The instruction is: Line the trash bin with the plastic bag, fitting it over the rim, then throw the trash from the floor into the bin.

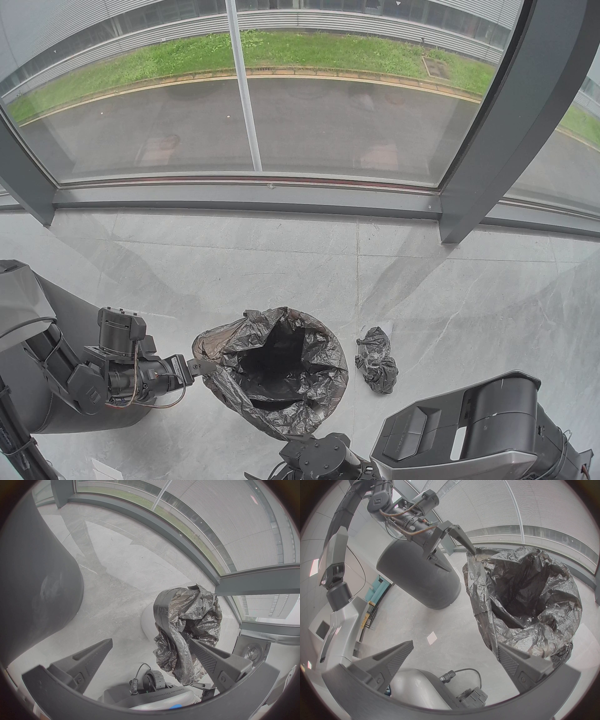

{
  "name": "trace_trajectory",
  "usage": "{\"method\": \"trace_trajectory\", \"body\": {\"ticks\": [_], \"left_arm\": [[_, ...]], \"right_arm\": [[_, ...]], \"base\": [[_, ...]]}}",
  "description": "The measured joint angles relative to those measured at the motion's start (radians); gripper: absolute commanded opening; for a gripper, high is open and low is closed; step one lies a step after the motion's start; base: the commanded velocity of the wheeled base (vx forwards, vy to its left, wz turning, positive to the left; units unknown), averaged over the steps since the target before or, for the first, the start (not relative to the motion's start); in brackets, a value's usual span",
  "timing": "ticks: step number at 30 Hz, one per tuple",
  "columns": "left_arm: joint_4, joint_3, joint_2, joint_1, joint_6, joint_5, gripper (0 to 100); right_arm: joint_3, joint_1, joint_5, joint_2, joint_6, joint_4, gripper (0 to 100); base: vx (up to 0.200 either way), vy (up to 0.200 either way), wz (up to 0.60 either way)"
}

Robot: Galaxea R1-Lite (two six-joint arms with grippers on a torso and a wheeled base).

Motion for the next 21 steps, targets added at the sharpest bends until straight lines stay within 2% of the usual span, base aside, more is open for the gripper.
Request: {"method": "trace_trajectory", "body": {"ticks": [10,14,21], "left_arm": [[0.0,-0.002,0.002,-0.001,-0.01,0.0,100],[0.0,-0.002,0.004,-0.002,-0.01,-0.001,100],[0.0,-0.001,0.005,-0.002,-0.011,-0.002,100]], "right_arm": [[-0.007,-0.001,0.019,0.007,0.014,0.043,100],[-0.017,-0.005,0.047,0.002,0.052,0.098,100],[-0.04,-0.008,0.058,-0.012,0.075,0.167,100]], "base": [[0.0,0.0,0.0],[0.0,0.0,0.0],[0.0,0.0,0.0]]}}
